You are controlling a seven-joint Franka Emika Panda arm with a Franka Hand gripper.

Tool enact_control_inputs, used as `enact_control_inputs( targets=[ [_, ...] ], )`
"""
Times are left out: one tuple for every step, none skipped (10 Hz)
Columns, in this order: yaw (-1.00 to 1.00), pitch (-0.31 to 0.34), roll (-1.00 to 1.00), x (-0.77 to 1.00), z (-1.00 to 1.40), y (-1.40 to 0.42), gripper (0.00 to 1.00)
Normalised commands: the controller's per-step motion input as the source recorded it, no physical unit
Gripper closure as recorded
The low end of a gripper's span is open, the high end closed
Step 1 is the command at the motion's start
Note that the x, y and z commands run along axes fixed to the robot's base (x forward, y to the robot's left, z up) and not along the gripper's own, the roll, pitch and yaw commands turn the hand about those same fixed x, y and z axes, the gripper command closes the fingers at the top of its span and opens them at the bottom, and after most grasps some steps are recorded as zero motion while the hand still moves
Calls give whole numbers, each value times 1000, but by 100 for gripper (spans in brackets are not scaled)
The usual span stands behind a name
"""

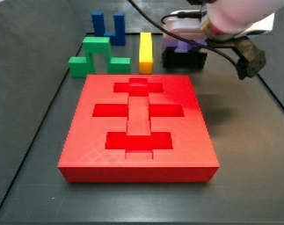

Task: Pick up the purple object. Move up. Place the purple object on the fixture. Regrasp the purple object. Move to above the board. Insert the purple object.
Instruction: Regrasp the purple object.

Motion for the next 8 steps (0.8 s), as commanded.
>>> enact_control_inputs(
  targets=[
    [0, 0, 0, 0, 0, 0, 100],
    [0, 0, 0, 0, 0, 0, 100],
    [0, 0, 0, 0, 0, 0, 100],
    [0, 0, 0, 0, 0, 0, 100],
    [0, 0, 0, 0, 0, 0, 100],
    [0, 0, 0, 0, 0, 0, 100],
    [0, 0, 0, 0, 0, 0, 100],
    [0, 0, 0, 0, 0, 0, 100]
  ],
)
